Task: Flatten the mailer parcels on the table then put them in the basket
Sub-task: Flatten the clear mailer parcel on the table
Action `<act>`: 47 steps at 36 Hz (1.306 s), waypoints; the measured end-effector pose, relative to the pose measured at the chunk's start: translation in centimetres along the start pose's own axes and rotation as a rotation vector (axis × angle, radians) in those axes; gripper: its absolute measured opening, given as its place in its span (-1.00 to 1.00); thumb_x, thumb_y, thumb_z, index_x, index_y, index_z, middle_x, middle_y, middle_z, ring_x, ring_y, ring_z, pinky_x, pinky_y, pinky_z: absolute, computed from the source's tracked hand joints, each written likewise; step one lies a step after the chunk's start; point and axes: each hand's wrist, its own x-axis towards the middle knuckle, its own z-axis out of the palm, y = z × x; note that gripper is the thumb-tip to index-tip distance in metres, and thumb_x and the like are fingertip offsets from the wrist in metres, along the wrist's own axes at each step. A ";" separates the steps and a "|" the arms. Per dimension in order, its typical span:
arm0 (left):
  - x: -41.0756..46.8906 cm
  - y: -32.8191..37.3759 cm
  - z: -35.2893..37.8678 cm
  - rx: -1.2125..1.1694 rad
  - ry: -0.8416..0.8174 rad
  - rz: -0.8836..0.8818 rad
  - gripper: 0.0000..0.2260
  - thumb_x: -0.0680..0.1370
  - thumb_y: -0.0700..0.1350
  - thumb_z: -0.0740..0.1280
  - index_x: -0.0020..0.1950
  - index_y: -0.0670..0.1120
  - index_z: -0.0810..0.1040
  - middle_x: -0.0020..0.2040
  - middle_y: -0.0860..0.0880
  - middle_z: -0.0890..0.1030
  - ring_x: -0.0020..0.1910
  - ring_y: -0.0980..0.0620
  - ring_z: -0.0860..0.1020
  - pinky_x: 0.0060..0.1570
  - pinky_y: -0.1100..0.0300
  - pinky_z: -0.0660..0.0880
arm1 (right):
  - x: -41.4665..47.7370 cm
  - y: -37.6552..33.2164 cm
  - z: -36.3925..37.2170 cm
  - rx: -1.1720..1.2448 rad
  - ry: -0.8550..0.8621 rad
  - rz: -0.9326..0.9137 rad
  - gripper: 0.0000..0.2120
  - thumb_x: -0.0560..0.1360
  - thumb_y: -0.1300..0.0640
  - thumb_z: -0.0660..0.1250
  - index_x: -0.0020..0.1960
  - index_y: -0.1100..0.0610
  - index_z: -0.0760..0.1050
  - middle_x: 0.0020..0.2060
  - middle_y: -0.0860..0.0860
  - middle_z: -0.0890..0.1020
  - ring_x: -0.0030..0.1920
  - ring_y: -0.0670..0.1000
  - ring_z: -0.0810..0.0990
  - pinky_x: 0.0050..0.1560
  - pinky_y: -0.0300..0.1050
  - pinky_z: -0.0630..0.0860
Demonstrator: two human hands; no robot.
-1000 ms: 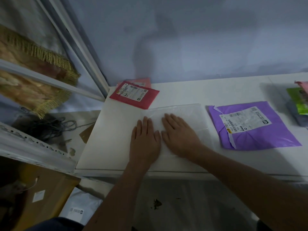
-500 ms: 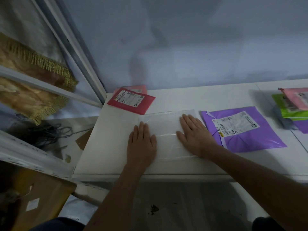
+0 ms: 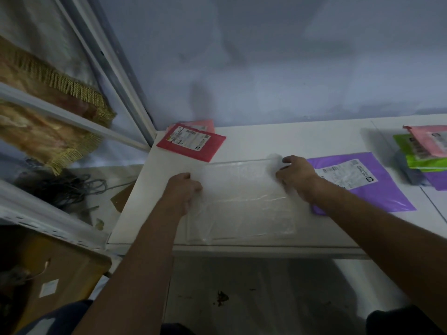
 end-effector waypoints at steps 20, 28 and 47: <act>-1.4 4.7 -1.6 -0.501 0.109 0.516 -0.88 0.50 -0.22 0.39 0.02 -0.10 0.62 -0.05 -0.06 0.56 -0.09 0.05 0.54 -0.18 0.33 0.47 | -1.9 -5.4 -2.2 0.656 0.020 -0.349 -0.78 0.48 0.30 0.30 0.00 0.06 0.65 -0.31 -0.12 0.59 -0.42 -0.17 0.40 -0.39 -0.32 0.34; -1.8 3.6 -1.7 -0.811 -0.076 0.509 -0.71 0.50 -0.36 0.22 -0.28 -0.01 0.54 -0.26 0.04 0.55 -0.21 0.09 0.50 -0.08 0.24 0.41 | -1.6 -5.4 -2.1 0.816 -0.107 -0.133 -0.62 0.64 -0.06 0.09 -0.07 0.18 0.54 -0.49 0.02 0.44 -0.45 0.00 0.42 -0.26 -0.05 0.48; -2.1 1.4 -1.7 -0.703 -0.114 0.309 -0.64 0.50 -0.25 0.16 -0.46 -0.09 0.56 -0.48 -0.04 0.50 -0.48 0.03 0.43 -0.31 0.15 0.38 | -0.3 -2.0 -1.1 0.396 -0.181 -0.051 -0.52 0.47 0.33 0.38 0.35 0.11 0.39 0.21 0.16 0.53 0.08 0.17 0.60 0.10 0.05 0.57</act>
